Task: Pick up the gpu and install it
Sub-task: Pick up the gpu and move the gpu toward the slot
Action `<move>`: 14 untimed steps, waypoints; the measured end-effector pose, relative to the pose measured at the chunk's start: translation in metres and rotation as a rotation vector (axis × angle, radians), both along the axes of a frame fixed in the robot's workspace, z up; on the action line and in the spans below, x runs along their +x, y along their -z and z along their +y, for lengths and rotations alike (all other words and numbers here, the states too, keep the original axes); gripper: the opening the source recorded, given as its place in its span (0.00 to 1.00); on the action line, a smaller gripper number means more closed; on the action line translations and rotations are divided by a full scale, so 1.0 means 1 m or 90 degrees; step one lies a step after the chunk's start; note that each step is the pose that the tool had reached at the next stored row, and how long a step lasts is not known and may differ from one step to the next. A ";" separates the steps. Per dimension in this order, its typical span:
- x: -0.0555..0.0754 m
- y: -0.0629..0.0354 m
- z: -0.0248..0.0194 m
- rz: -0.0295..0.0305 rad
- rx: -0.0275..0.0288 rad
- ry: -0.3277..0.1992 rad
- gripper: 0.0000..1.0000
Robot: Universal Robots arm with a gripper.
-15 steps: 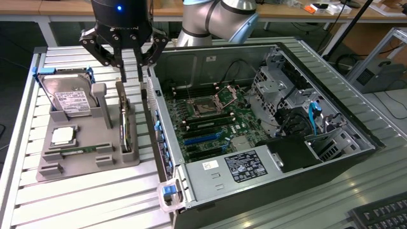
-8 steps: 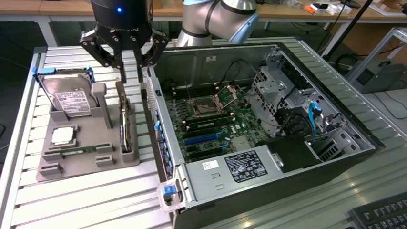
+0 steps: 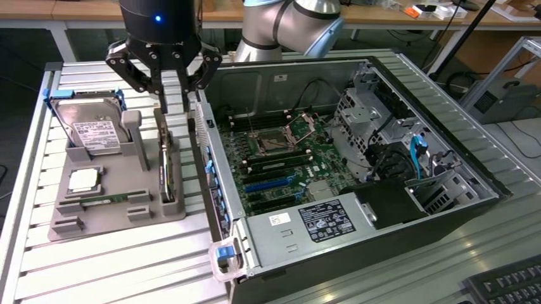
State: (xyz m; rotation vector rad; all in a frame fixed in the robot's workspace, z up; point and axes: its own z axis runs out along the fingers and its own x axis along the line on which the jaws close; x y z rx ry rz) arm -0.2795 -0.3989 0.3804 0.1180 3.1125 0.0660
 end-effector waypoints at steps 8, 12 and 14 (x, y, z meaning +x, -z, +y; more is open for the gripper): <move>-0.001 0.0038 0.0000 0.0000 0.0000 0.000 0.36; -0.001 0.0055 0.0000 0.0000 0.0000 0.000 0.36; -0.001 0.0062 0.0000 0.0000 0.0000 0.000 0.36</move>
